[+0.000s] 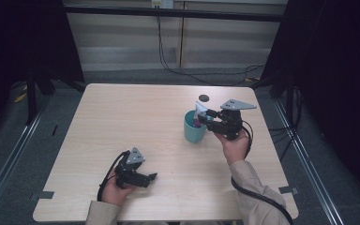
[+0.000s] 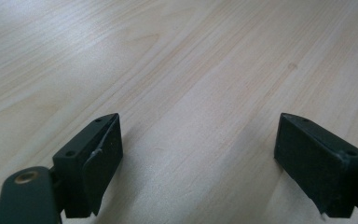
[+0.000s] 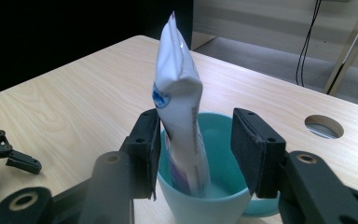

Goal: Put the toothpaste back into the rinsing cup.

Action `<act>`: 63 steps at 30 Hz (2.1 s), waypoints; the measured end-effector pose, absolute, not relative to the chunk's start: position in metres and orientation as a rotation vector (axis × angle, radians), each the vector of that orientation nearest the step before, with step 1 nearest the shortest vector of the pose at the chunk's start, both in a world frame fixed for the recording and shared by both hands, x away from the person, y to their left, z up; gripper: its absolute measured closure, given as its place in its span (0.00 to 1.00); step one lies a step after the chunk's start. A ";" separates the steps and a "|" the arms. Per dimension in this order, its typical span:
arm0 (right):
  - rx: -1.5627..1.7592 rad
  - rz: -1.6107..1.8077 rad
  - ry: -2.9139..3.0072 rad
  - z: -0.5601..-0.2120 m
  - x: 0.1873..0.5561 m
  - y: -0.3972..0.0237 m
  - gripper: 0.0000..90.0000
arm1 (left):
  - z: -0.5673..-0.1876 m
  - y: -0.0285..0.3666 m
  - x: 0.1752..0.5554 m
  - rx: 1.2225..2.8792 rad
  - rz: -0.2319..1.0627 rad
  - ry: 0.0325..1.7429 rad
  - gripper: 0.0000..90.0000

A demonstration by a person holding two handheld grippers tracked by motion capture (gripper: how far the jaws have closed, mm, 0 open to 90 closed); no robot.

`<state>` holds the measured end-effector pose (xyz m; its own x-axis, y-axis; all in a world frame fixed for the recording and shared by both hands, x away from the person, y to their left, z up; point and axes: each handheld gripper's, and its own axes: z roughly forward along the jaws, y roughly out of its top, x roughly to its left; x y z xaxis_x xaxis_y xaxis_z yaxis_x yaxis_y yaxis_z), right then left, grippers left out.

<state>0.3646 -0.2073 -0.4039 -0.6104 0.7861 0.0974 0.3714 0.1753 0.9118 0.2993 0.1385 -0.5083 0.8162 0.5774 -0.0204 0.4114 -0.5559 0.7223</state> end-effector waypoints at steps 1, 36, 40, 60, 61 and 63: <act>1.097 1.421 2.064 -0.404 0.365 -0.208 0.57 | -0.508 0.139 0.299 2.238 0.282 0.722 0.17; 1.144 1.458 2.118 -0.408 0.358 -0.218 0.17 | -0.508 0.139 0.299 2.238 0.282 0.721 0.17; 1.139 1.461 2.131 -0.409 0.356 -0.218 0.17 | -0.508 0.139 0.299 2.236 0.282 0.723 0.17; 1.103 1.456 2.164 -0.411 0.344 -0.228 0.17 | -0.508 0.139 0.299 2.238 0.281 0.723 0.17; 1.102 1.455 2.168 -0.411 0.343 -0.228 0.17 | -0.508 0.139 0.299 2.239 0.282 0.721 0.17; 1.098 1.444 2.176 -0.412 0.342 -0.229 0.17 | -0.508 0.139 0.299 2.238 0.281 0.722 0.17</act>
